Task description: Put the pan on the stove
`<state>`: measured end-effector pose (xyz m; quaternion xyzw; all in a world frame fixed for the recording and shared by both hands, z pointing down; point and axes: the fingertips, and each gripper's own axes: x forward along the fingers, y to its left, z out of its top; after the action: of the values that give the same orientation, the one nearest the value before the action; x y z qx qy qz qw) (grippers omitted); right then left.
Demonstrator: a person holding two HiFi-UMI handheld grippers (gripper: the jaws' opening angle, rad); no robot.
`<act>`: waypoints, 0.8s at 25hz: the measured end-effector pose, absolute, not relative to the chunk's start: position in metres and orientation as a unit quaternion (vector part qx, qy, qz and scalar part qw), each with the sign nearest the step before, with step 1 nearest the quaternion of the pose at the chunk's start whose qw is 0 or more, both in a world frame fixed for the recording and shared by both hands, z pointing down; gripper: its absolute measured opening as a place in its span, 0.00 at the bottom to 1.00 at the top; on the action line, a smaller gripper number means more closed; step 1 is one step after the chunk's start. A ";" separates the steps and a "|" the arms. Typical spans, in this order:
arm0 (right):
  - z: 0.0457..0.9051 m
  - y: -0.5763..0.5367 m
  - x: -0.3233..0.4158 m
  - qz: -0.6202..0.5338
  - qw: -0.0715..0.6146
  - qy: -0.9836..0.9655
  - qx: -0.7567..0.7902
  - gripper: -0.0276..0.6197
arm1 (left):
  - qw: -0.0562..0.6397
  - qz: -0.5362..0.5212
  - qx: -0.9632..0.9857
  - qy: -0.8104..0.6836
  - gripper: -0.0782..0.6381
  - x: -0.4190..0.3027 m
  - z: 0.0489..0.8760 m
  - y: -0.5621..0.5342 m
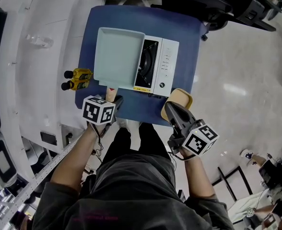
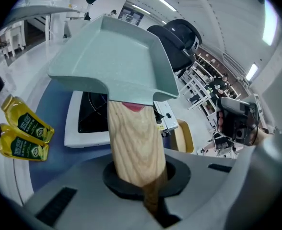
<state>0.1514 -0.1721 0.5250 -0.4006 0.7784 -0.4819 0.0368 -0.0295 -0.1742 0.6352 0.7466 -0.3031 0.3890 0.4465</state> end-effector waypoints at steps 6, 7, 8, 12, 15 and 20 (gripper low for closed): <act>0.533 -0.169 0.156 -0.490 0.038 0.771 -0.404 0.05 | 0.459 0.409 0.732 -0.293 0.11 -0.029 0.651 -0.172; 0.535 -0.169 0.157 -0.491 0.038 0.770 -0.404 0.05 | 0.462 0.411 0.730 -0.292 0.11 -0.028 0.653 -0.172; 0.536 -0.168 0.158 -0.492 0.038 0.769 -0.405 0.05 | 0.464 0.412 0.728 -0.291 0.11 -0.028 0.655 -0.172; 0.540 -0.165 0.159 -0.496 0.035 0.766 -0.407 0.05 | 0.475 0.416 0.721 -0.285 0.11 -0.026 0.663 -0.172; 0.543 -0.163 0.162 -0.498 0.035 0.764 -0.408 0.05 | 0.482 0.418 0.717 -0.282 0.11 -0.025 0.668 -0.171; 0.547 -0.159 0.165 -0.502 0.033 0.760 -0.411 0.05 | 0.496 0.419 0.708 -0.278 0.12 -0.021 0.673 -0.168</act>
<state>0.1653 -0.1590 0.5475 -0.4112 0.7600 -0.5022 0.0328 -0.0211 -0.1677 0.6727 0.7081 -0.2778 0.4192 0.4957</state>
